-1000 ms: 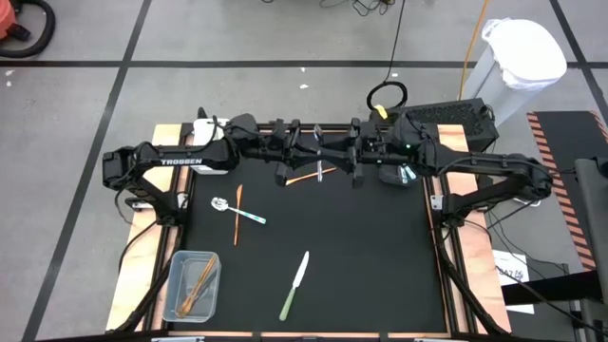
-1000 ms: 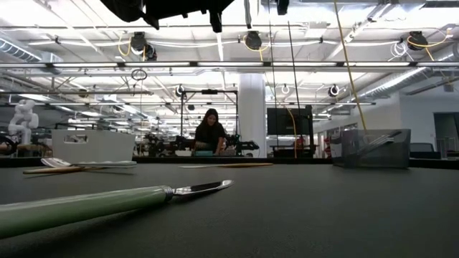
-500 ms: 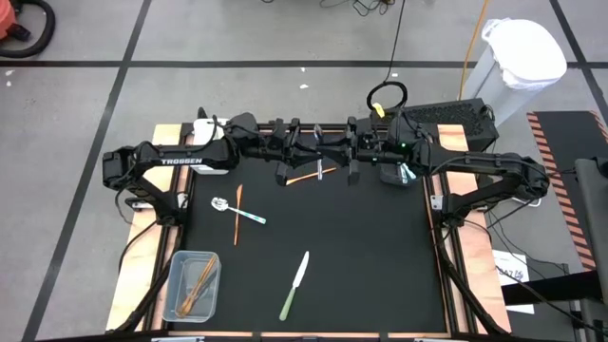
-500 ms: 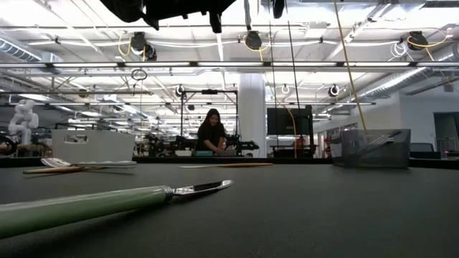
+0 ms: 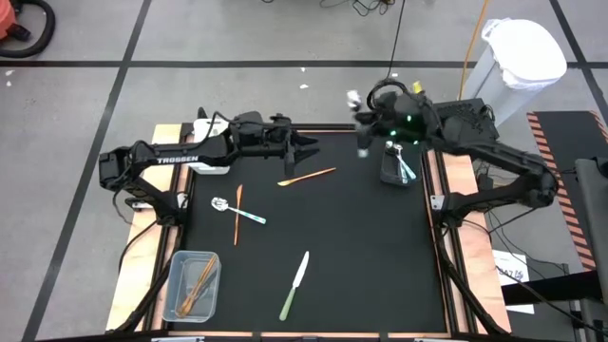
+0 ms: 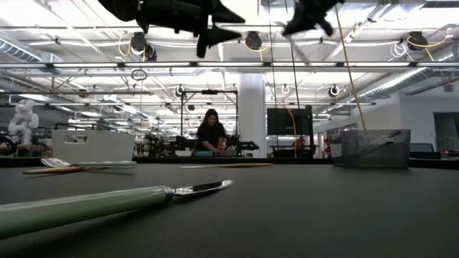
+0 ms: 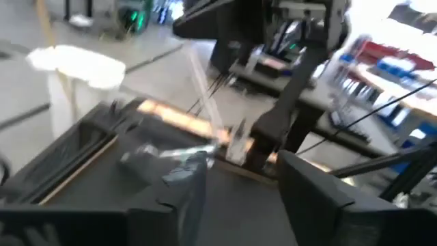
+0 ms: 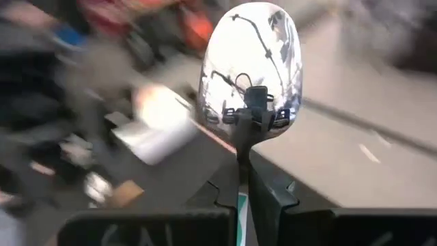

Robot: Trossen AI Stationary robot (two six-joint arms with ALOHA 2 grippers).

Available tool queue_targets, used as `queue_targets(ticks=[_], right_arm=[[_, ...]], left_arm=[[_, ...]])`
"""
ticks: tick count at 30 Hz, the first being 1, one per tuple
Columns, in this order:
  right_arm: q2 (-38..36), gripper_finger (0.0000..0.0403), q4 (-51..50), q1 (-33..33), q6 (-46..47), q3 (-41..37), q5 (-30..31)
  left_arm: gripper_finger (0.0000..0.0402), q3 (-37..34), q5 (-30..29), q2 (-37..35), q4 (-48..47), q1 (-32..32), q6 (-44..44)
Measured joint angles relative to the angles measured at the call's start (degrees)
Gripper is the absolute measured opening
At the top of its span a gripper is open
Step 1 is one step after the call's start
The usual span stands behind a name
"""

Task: Sort silverware by color (type)
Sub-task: Put the blue spoon into the black bin, then put the green knife into the white bin

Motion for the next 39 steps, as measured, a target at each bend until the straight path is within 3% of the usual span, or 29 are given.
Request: queue_targets(ticks=[3,7,16,21,28,32,39], right_arm=[[0.11,0.0009,-15.91,-6.42,3.17,3.65,0.63],[0.52,0.0014,-28.94,-16.5,7.59,2.63,-3.94],[4.28,0.0022,-31.8,-28.05,5.97,-5.89,-8.43],[7.85,0.005,-33.0,-30.5,5.65,-8.84,-8.02],[8.87,0.0156,-31.48,-31.67,4.42,-9.03,-8.65],[6.14,0.0204,-30.08,-31.04,4.18,-9.03,-14.21],[-0.73,0.0217,-26.96,-24.82,6.08,-9.0,-21.3]], left_arm=[[0.0201,0.0,-0.22,0.09,-3.12,0.11,-0.01],[0.0213,0.0,-0.18,0.07,-3.68,0.03,-0.03],[0.0215,0.0,-0.17,0.07,-3.74,0.04,-1.7],[0.0215,0.0,-0.07,0.07,-5.85,0.04,-5.56],[0.0215,0.0,0.02,0.07,-12.86,-0.37,-5.95],[0.0215,0.0,-0.76,-0.43,-23.37,-0.89,-6.39],[0.0215,0.0,-2.12,-0.57,-38.98,-4.76,-7.2]])
